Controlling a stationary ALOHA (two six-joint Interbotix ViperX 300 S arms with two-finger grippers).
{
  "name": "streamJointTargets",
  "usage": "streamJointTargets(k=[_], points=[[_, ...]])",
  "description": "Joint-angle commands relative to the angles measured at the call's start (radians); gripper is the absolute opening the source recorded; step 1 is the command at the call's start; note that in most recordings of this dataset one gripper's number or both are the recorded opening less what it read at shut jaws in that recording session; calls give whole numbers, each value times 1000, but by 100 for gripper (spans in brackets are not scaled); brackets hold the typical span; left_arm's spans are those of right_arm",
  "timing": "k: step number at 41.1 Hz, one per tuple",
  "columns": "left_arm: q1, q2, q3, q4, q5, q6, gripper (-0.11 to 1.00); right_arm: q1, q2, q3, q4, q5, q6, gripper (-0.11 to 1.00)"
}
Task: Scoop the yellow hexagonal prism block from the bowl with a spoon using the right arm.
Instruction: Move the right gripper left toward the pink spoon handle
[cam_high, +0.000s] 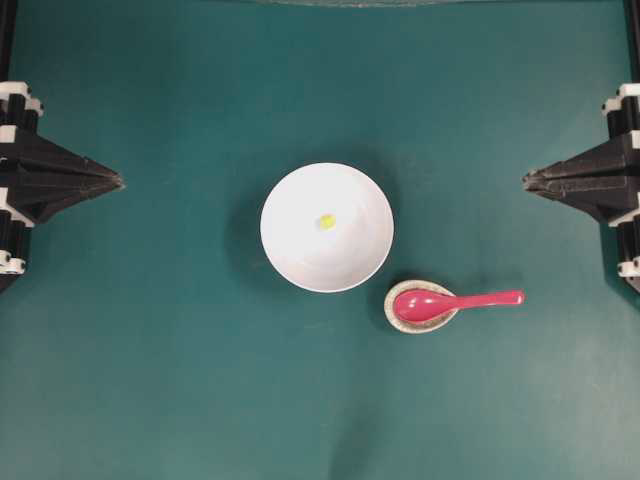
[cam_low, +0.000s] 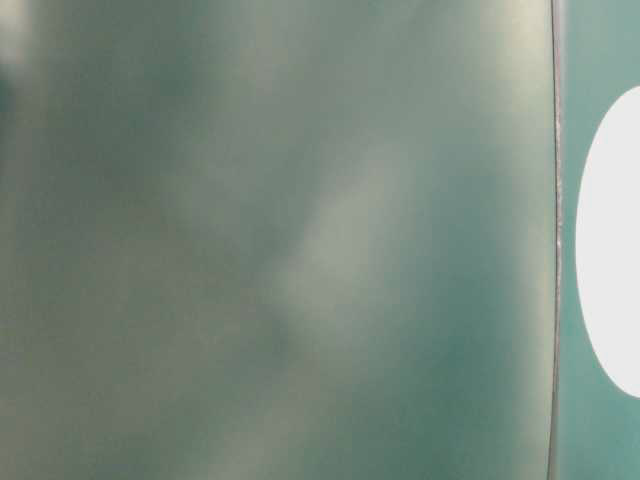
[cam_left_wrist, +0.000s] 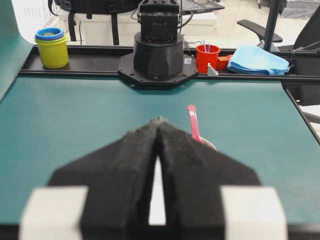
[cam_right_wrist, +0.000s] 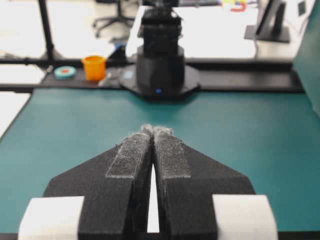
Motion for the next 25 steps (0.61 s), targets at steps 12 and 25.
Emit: streamJointTargets(k=[12,25], points=[[2,6,-35,6,29,-5,11,-2,31,-17,-3,-15,2,3],[2,6,-35,6,29,-5,11,-2,31,-15,-2,-12,3,51]])
